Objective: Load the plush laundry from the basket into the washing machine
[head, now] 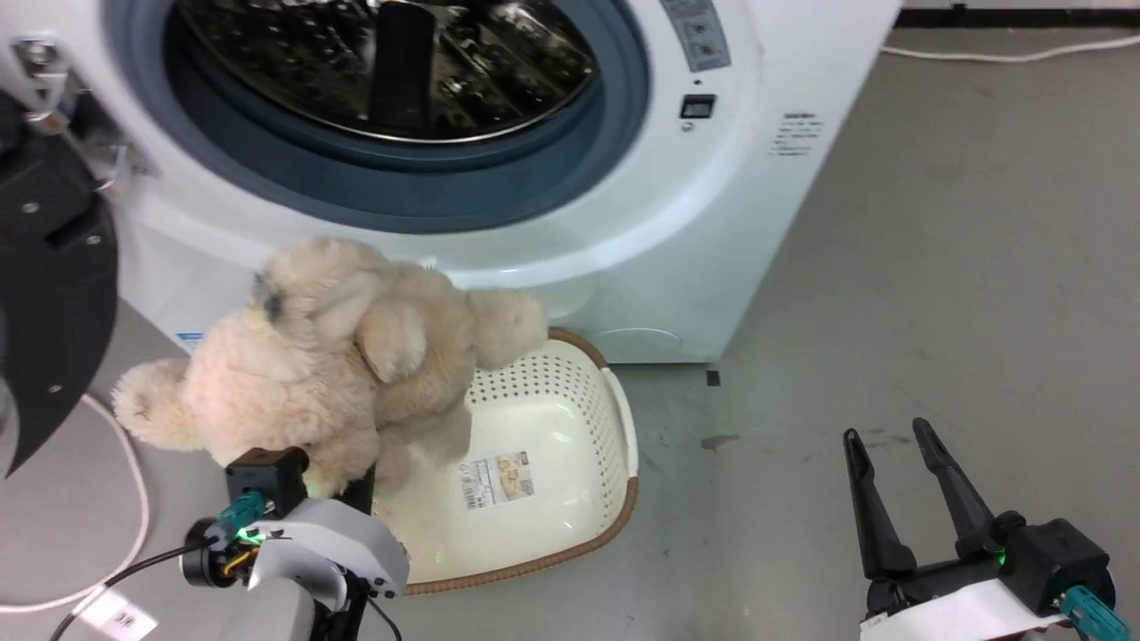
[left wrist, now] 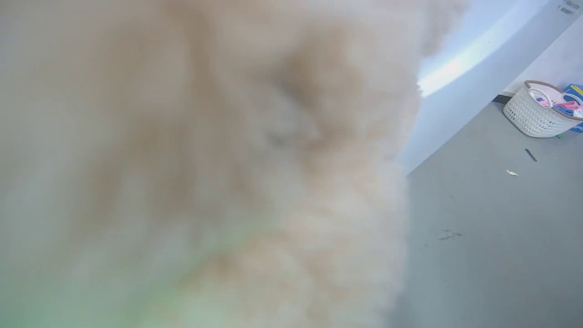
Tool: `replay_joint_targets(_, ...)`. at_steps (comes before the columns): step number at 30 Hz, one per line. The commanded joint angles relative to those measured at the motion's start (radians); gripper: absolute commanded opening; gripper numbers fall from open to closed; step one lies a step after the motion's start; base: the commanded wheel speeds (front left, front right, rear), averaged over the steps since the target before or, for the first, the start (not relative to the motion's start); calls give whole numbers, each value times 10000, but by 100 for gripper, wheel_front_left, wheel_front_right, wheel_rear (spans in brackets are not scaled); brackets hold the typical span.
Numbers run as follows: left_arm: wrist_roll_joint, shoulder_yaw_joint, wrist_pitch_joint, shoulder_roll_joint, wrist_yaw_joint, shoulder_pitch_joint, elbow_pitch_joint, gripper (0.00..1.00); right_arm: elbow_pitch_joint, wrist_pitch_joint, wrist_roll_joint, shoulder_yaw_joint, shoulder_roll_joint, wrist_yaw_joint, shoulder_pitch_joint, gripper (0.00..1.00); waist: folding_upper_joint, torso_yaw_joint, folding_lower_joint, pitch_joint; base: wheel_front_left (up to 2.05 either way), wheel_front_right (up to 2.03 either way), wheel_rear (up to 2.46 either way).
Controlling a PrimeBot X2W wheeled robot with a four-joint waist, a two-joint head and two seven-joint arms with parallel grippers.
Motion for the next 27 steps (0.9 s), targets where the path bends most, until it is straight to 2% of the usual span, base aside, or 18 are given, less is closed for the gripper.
replay_joint_targets(1, -16, 88, -56, 33, -33, 170, -594, 0, -35, -44, 3, -4, 24, 8, 138, 100, -1, 95, 4, -60, 0, 0, 0)
replay_joint_targets(7, -258, 142, -56, 108, -42, 23, -1918, 0, -265, -44, 33, 19, 24, 8, -33, 100, -1, -23, 4, 492, 0, 0, 0)
replay_joint_targets(10, -352, -152, 35, 379, -44, -639, -2442, 0, -397, -44, -33, 93, 24, 8, -196, 100, -1, -171, 4, 1017, 0, 0, 0)
replay_joint_targets(13, -488, -152, 636, 758, -45, -1907, -2966, 0, -503, -44, 40, 236, 24, 8, -450, 100, -1, -462, 4, 1819, 0, 0, 0)
replay_joint_targets(17, -526, -17, 1270, 1113, -20, -3004, -3034, 0, -566, -44, 142, 348, 24, 8, -707, 100, -1, -747, 4, 2406, 0, 0, 0)
replay_joint_targets(21, -658, 304, 2455, 1753, 69, -4912, -2746, 0, -725, -44, 461, 497, 24, 8, -1091, 100, -1, -1294, 4, 3398, 0, 0, 0)
replay_joint_targets(22, -658, 304, 2455, 1753, 69, -4912, -2746, 0, -725, -44, 461, 497, 24, 8, -1091, 100, -1, -1294, 4, 3398, 0, 0, 0)
replay_joint_targets(27, -641, 335, 3677, 2419, 64, -7125, -1878, 0, -850, -44, 744, 722, 24, 8, -1415, 100, -1, -1759, 4, 4334, 0, 0, 0)
